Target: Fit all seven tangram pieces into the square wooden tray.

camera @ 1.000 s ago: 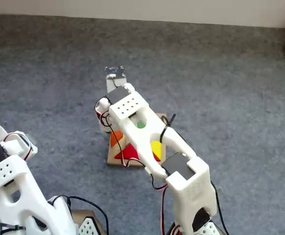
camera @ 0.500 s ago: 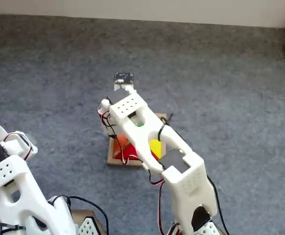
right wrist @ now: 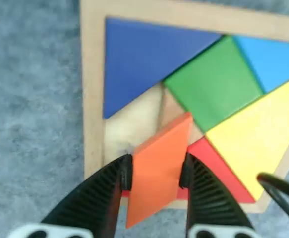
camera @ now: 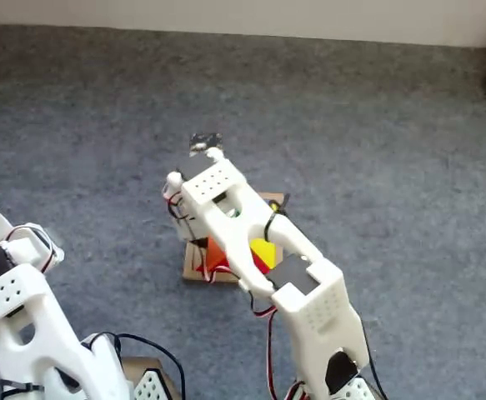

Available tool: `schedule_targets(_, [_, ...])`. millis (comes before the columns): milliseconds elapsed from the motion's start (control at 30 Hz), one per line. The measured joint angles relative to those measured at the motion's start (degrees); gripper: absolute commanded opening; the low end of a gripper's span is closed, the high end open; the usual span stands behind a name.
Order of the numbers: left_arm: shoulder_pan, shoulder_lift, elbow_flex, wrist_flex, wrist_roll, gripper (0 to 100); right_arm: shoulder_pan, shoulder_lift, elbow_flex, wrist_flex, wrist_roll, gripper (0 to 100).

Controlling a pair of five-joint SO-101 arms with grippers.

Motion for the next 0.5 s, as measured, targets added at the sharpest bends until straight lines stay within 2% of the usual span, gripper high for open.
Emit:
schedule_targets(167, [0.0, 0.0, 0.0, 0.0, 0.0, 23, -0.9, 0.0, -3.4, 1.7, 0.0, 23.8])
schedule_targets(367, [0.0, 0.0, 0.0, 0.0, 0.0, 23, -1.1, 0.0, -4.5, 1.8, 5.8, 23.5])
schedule_targets(433, [0.0, 0.0, 0.0, 0.0, 0.0, 23, -1.0, 0.0, -7.2, 2.8, 8.2, 19.3])
schedule_targets(500, [0.0, 0.0, 0.0, 0.0, 0.0, 23, -0.9, 0.0, -10.5, 5.9, 10.0, 11.1])
